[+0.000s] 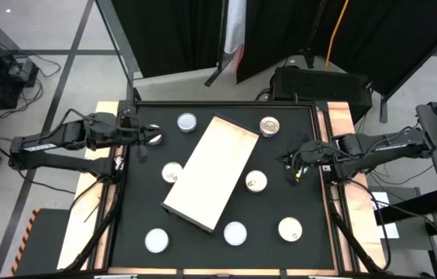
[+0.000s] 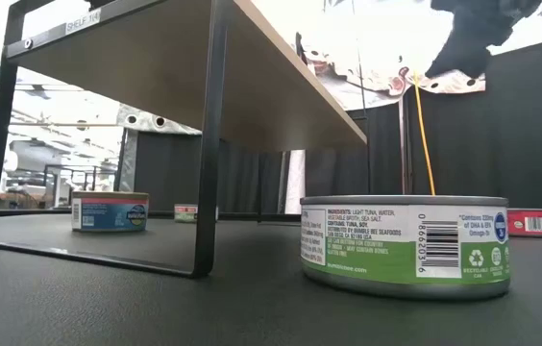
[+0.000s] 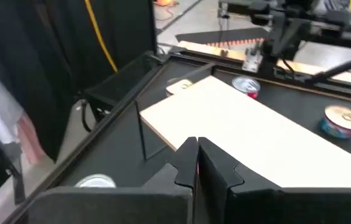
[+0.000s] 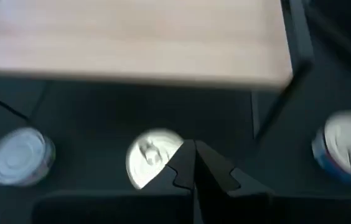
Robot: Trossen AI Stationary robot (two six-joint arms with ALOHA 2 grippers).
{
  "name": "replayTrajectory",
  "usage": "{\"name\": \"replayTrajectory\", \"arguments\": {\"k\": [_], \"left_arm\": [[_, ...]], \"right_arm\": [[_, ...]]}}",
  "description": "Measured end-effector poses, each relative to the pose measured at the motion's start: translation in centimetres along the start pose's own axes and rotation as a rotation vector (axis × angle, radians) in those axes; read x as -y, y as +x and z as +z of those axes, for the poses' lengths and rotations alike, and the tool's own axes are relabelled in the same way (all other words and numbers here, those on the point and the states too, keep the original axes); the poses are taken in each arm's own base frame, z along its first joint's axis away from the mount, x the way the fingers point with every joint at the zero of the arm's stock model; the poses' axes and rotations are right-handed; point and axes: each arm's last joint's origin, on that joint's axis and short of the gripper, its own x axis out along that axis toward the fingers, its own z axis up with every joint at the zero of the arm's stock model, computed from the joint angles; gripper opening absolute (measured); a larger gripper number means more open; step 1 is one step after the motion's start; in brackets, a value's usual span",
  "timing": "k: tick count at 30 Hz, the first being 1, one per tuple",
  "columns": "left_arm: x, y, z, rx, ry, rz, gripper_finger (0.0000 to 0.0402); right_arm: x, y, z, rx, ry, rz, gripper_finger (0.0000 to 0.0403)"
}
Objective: Stack canned seafood by type on shelf
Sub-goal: Put the red tuna can on the shelf
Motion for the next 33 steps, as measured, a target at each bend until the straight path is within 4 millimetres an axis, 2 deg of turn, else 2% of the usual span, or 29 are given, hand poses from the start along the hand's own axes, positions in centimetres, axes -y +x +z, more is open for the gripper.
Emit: {"name": "replayTrajectory", "arguments": {"k": [5,12,20,26,33], "left_arm": [[0.1,0.5,-0.4,-0.008,0.044,0.001,0.0018],[0.1,0.7,-0.4,-0.018,0.028,0.002,0.0018],[0.4,1.8,-0.6,-0.056,0.036,0.006,0.0018],[0.7,3.3,-0.5,-0.079,0.042,0.009,0.0018],[1.0,4.8,-0.8,-0.126,0.056,0.030,0.0018]], "right_arm": [[0.4,-0.1,-1.3,-0.150,0.097,-0.009,0.0000],[0.5,-0.5,-2.5,-0.266,0.161,-0.038,0.0000],[0.3,-1.1,-4.0,-0.467,0.374,-0.038,0.0000],[0.1,-1.4,-4.5,-0.508,0.432,-0.085,0.0000],[-0.2,-0.2,-4.8,-0.565,0.456,-0.192,0.0000]]}}
